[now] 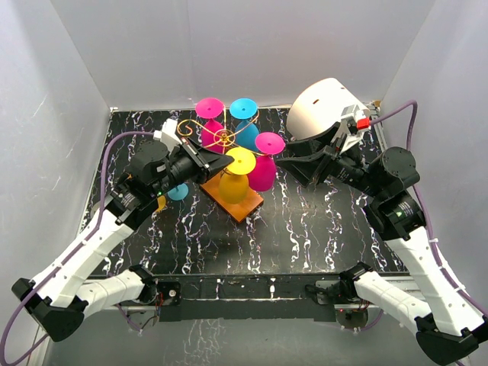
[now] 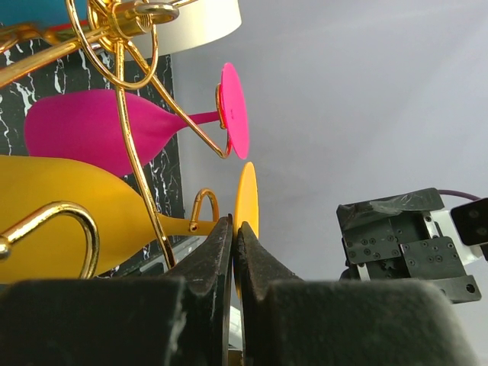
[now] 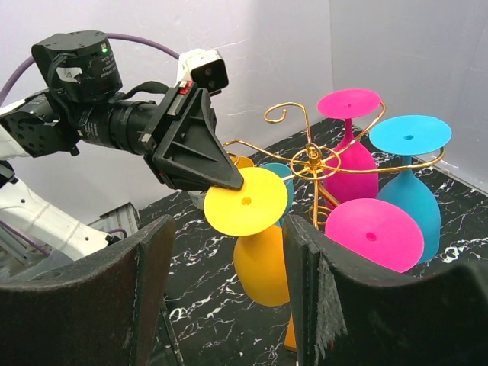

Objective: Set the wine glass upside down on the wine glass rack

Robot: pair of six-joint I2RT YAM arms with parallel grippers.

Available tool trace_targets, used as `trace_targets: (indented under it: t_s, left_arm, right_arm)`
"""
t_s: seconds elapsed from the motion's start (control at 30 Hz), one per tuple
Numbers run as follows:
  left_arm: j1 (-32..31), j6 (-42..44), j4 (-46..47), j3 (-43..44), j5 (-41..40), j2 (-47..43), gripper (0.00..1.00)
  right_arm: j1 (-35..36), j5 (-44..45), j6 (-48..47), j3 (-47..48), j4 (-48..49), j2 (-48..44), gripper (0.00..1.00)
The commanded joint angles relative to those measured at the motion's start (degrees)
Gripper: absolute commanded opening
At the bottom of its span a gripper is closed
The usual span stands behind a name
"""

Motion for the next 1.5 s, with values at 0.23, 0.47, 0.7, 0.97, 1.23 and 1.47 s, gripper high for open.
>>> trace_targets:
  t_s: [0.23, 0.47, 0.7, 0.97, 1.23, 1.47]
  left_arm:
    - [0.25, 4.16, -0.93, 3.54, -0.62, 0.76, 0.00]
    - [0.23, 4.84, -1.02, 3.73, -0.17, 1.65, 0.05]
    - [0.25, 5.60, -2.20, 4.66, 0.05, 2.42, 0.17]
    - [0.25, 7.74, -7.09, 6.99, -0.42, 1.94, 0.42]
    - [0.25, 12.24, -14.74, 10.44, -0.91, 1.21, 0.58]
    - [0.23, 18.87, -21.59, 14.32, -1.49, -0.04, 0.71]
  right_arm:
    - [0.24, 1.41, -0.47, -0.30, 2.90, -0.88, 0.57]
    - [0.23, 1.59, -0.55, -0.32, 2.65, -1.04, 0.57]
    - [0.24, 1.94, -0.71, 0.04, 1.98, -1.37, 0.57]
    - [0.22, 2.37, -0.70, -0.22, 4.14, -1.28, 0.57]
    - [0.19, 3.23, -0.66, -0.70, 5.68, -0.97, 0.58]
    - [0.24, 4.51, -0.30, -1.07, 6.65, -1.12, 0.59]
